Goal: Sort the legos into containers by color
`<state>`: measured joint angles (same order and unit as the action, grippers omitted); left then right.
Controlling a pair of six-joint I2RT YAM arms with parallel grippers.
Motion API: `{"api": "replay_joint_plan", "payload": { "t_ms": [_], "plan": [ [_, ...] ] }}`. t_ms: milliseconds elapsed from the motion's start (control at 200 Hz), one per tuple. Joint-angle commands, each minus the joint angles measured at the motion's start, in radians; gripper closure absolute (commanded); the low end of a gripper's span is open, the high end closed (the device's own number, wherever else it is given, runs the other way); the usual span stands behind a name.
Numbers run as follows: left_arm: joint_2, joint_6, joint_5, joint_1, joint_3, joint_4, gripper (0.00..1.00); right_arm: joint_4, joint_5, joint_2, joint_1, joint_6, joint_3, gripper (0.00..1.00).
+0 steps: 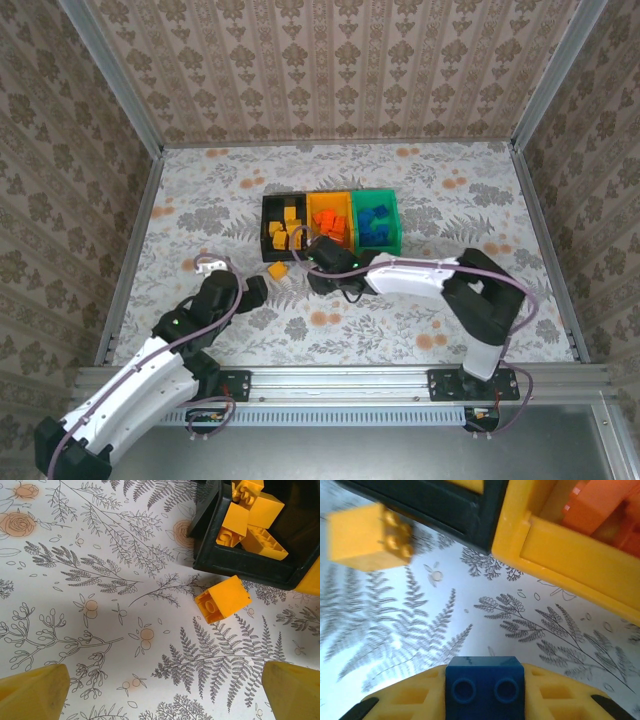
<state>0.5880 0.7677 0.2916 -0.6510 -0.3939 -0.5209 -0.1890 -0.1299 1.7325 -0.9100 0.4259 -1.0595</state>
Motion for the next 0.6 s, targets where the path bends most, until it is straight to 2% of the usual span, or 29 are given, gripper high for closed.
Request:
{"api": "replay_joint_plan", "payload": {
  "t_ms": [0,110,210,370,465,595],
  "plan": [
    [0.015,-0.014,-0.020,0.011,-0.009,0.031,0.00,0.013,0.027,-0.150,0.026,0.015,0.043,0.71],
    [0.037,-0.017,-0.025,0.019,-0.021,0.046,0.00,-0.022,-0.001,-0.250,0.097,0.017,0.058,0.71],
    [0.069,-0.021,-0.032,0.024,-0.037,0.054,0.00,-0.089,-0.031,-0.262,0.198,0.045,0.022,0.71],
    [0.110,-0.051,-0.052,0.027,-0.049,0.082,0.00,-0.163,-0.078,-0.142,0.336,0.081,-0.082,0.69],
    [0.140,-0.075,-0.054,0.030,-0.064,0.086,0.00,-0.197,-0.096,-0.059,0.379,0.085,-0.155,0.68],
    [0.187,-0.097,-0.062,0.034,-0.083,0.087,0.00,-0.220,-0.103,0.017,0.402,0.084,-0.230,0.62]
  ]
}}
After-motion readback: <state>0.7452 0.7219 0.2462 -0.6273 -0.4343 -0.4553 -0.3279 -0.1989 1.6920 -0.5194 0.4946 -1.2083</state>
